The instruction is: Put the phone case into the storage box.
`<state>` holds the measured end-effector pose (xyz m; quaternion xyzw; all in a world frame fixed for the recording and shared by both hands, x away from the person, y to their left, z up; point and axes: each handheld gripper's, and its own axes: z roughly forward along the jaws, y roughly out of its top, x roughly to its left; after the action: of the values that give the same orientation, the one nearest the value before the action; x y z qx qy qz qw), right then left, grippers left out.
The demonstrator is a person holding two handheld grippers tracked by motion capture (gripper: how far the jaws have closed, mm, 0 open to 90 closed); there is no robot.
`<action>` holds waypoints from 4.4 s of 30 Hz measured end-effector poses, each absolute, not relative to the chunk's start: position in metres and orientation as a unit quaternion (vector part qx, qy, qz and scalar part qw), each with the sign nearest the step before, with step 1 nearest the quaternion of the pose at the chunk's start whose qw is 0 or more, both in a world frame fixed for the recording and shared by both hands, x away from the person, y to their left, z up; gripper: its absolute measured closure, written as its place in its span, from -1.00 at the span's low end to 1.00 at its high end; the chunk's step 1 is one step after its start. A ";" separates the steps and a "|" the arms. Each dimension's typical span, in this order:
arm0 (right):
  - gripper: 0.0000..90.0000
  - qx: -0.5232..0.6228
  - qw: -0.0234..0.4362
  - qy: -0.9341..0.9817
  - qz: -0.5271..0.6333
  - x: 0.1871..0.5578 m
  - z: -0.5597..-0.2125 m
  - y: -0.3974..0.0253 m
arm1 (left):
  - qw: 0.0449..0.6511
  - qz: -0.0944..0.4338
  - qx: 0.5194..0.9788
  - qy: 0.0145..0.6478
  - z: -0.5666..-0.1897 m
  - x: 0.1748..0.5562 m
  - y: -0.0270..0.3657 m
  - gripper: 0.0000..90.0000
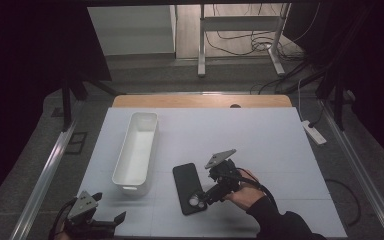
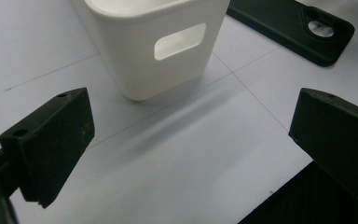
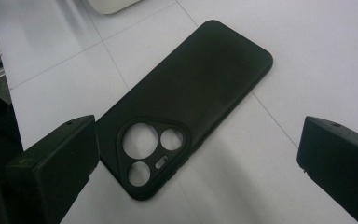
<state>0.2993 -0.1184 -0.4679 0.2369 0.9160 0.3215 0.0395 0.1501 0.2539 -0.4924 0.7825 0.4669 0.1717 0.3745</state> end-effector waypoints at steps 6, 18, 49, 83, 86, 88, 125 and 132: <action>-1.00 0.224 0.040 0.920 0.319 0.301 -0.470 -0.110 | 0.375 0.171 0.783 0.467 -0.492 0.150 0.254 -0.99; -1.00 0.214 0.037 0.924 0.315 0.306 -0.474 -0.092 | 0.375 0.172 0.783 0.465 -0.492 0.150 0.254 -0.99; 0.66 0.203 0.039 0.934 0.290 0.316 -0.476 -0.062 | 0.374 0.172 0.785 0.462 -0.492 0.150 0.253 -0.99; 1.00 0.151 0.008 0.953 0.263 0.292 -0.513 -0.022 | 0.374 0.173 0.785 0.463 -0.492 0.150 0.254 -0.99; 1.00 0.155 0.013 0.953 0.261 0.295 -0.516 -0.021 | 0.374 0.173 0.784 0.463 -0.492 0.150 0.254 -0.99; 1.00 0.158 0.007 0.952 0.263 0.295 -0.517 -0.021 | 0.374 0.173 0.785 0.463 -0.492 0.150 0.254 -0.99; 1.00 0.241 0.025 0.941 0.236 0.322 -0.508 -0.119 | 0.370 0.173 0.786 0.465 -0.493 0.150 0.253 -0.99; 1.00 0.256 0.044 0.938 0.230 0.331 -0.507 -0.136 | 0.370 0.173 0.786 0.465 -0.493 0.150 0.253 -0.99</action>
<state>0.3314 -0.1360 -0.5068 0.2555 0.9380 0.2299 0.0438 0.1503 0.2527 -0.4925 0.7858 0.4646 0.1731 0.3698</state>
